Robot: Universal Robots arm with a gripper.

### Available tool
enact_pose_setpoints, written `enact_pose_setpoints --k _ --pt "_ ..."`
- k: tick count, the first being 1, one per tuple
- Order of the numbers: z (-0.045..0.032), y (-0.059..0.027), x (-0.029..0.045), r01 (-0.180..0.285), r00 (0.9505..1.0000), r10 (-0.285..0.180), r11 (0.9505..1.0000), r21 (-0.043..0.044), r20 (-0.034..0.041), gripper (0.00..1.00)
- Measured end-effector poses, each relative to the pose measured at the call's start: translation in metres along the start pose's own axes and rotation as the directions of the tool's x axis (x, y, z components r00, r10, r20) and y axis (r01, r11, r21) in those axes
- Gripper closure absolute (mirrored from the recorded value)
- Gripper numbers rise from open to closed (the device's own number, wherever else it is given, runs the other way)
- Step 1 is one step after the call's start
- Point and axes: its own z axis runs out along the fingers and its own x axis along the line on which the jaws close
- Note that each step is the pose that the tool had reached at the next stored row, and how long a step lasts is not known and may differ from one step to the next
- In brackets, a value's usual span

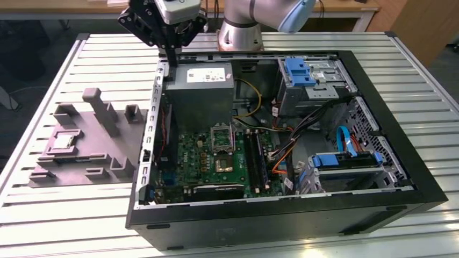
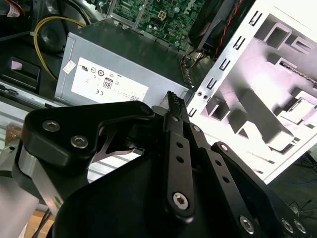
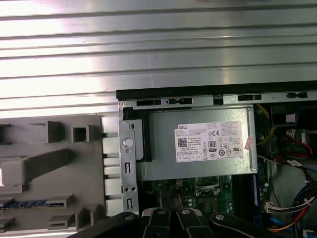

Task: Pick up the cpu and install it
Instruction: 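Reach for the cpu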

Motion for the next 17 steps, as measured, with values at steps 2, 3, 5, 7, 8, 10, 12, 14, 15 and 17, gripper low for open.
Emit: enact_pose_setpoints --k 2,3,5,7,8,10,12,14,15,17 --pt "0.0 -0.0001 0.0006 0.0 1.0 0.0 1.0 0.0 0.0 0.89" --pt "0.0 -0.0001 0.0009 0.0 1.0 0.0 1.0 0.0 0.0 0.89" --pt "0.0001 -0.0001 0.0015 0.0 1.0 0.0 1.0 0.0 0.0 0.89" --pt "0.0001 -0.0002 0.0019 0.0 1.0 0.0 1.0 0.0 0.0 0.89" --pt "0.0 -0.0002 0.0021 0.0 1.0 0.0 1.0 0.0 0.0 0.89" --pt "0.0001 -0.0004 0.0056 0.0 1.0 0.0 1.0 0.0 0.0 0.89" --pt "0.0001 -0.0005 0.0059 0.0 1.0 0.0 1.0 0.0 0.0 0.89" --pt "0.0001 -0.0005 0.0064 0.0 1.0 0.0 1.0 0.0 0.0 0.89" --pt "0.0001 -0.0005 0.0067 0.0 1.0 0.0 1.0 0.0 0.0 0.89" --pt "0.0001 -0.0006 0.0072 0.0 1.0 0.0 1.0 0.0 0.0001 0.89"
